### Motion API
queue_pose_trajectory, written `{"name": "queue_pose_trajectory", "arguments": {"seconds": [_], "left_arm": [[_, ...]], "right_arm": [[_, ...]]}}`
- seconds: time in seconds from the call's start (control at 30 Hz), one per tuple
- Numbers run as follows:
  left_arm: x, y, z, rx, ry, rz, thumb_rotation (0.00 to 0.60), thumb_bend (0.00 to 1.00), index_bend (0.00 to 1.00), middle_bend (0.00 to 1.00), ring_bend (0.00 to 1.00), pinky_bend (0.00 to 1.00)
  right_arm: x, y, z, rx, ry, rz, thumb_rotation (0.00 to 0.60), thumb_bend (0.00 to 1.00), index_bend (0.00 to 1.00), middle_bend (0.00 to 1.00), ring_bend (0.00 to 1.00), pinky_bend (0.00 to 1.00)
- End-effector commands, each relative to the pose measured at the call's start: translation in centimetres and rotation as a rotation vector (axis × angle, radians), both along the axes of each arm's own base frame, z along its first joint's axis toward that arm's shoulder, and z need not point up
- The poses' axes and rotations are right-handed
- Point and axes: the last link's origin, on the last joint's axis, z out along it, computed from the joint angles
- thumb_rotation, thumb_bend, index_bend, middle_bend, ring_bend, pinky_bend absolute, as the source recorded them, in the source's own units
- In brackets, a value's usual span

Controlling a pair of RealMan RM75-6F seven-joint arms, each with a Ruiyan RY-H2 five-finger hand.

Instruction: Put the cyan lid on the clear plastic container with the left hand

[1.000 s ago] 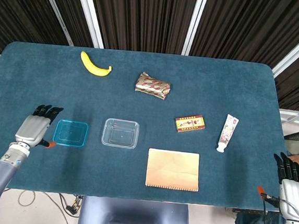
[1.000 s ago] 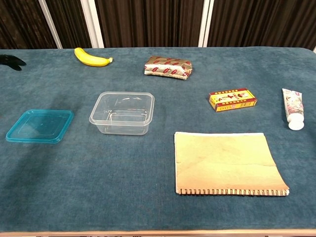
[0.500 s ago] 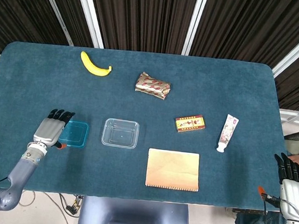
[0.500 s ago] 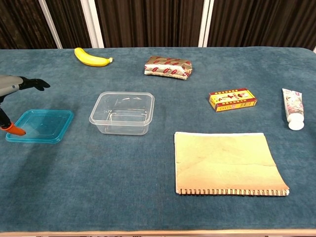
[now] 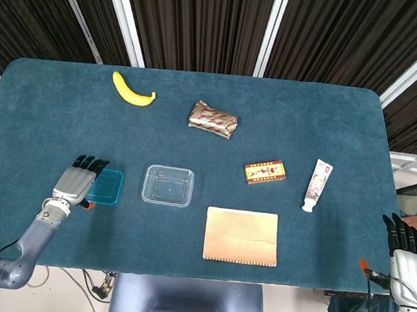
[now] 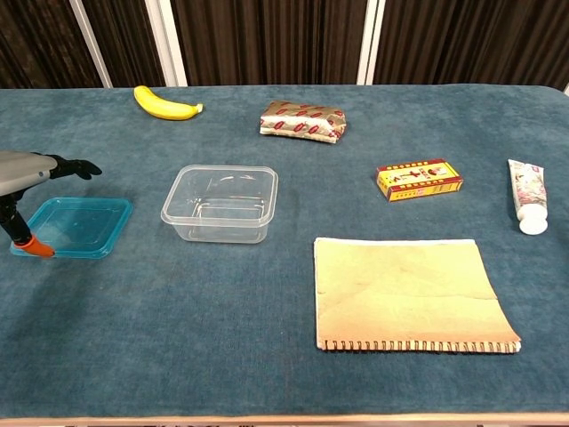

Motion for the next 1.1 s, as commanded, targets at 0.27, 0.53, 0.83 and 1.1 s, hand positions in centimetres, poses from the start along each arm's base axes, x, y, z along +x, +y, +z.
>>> {"name": "queue_pose_trajectory", "arguments": {"seconds": [0.27, 0.53, 0.83, 1.1], "left_arm": [[-0.3, -0.1, -0.7, -0.01, 0.025, -0.039, 0.6, 0.11, 0.04, 0.07, 0.0, 0.0], [-0.6, -0.1, -0.9, -0.022, 0.032, -0.028, 0.6, 0.11, 0.04, 0.07, 0.0, 0.0], [-0.6, -0.1, -1.1, -0.035, 0.044, -0.034, 0.6, 0.11, 0.04, 0.08, 0.0, 0.0], [-0.6, 0.0, -1.5, -0.037, 0.057, -0.041, 0.6, 0.11, 0.04, 0.1, 0.0, 0.0]], "right_arm": [[0.0, 0.1, -0.1, 0.003, 0.015, 0.003, 0.6, 0.27, 0.03, 0.0, 0.0, 0.0], [0.0, 0.1, -0.1, 0.001, 0.018, 0.001, 0.6, 0.27, 0.03, 0.0, 0.0, 0.0], [0.0, 0.1, -0.1, 0.0, 0.017, -0.002, 0.6, 0.27, 0.03, 0.0, 0.0, 0.0], [0.0, 0.1, -0.1, -0.001, 0.016, -0.002, 0.6, 0.27, 0.03, 0.0, 0.0, 0.0]]}}
